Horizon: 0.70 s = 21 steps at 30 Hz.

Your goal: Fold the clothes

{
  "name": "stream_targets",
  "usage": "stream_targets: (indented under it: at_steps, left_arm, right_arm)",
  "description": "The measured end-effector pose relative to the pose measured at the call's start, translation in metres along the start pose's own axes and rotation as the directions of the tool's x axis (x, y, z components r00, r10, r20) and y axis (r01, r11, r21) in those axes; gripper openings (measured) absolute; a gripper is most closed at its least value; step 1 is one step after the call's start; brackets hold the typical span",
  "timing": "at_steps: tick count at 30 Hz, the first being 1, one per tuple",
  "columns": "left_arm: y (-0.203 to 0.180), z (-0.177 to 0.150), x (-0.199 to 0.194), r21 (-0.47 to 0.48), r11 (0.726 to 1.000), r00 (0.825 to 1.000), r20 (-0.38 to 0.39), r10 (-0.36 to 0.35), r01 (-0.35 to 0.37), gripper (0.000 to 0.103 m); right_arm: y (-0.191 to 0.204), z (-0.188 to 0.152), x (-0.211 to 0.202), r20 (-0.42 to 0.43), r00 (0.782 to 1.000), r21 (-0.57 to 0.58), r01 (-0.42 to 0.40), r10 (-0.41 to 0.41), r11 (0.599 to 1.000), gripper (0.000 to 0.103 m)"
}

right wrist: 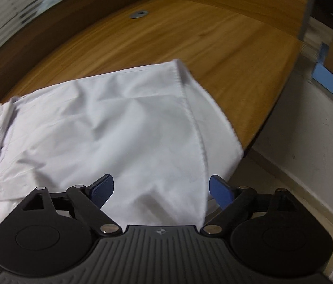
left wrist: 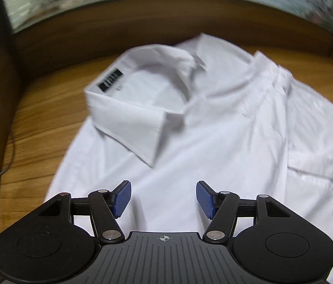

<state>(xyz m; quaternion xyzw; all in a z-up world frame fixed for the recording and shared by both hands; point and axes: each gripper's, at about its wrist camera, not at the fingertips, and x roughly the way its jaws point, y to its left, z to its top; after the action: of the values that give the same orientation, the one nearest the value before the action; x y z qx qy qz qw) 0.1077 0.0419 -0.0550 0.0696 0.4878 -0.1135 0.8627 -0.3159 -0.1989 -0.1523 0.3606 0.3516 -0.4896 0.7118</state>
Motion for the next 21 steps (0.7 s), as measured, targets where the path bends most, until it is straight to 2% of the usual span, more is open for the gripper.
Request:
stream_targets:
  at_steps: [2,12,19,21]
  left_arm:
    - [-0.006,-0.003,0.003,0.011,1.0,1.0,-0.019,-0.009,0.009,0.064]
    - [-0.009,-0.017,0.013,0.033,0.999,0.998,-0.067,0.0,0.002,0.065]
    - [-0.003,-0.023,0.012,0.01,1.0,0.997,-0.074,0.007,-0.006,0.066]
    - [0.0,-0.026,0.011,0.006,1.0,0.997,-0.077,0.005,-0.004,0.067]
  right_arm:
    - [-0.009,0.006,0.007,0.007,0.999,-0.004,0.045,-0.045,0.999,0.092]
    - [-0.019,0.03,0.043,-0.01,0.996,-0.101,0.089,-0.09,0.991,0.092]
    - [-0.001,0.029,0.042,-0.011,0.998,-0.187,0.054,-0.057,0.981,0.081]
    - [0.005,0.029,0.042,-0.011,0.999,-0.214,0.044,-0.047,0.976,0.072]
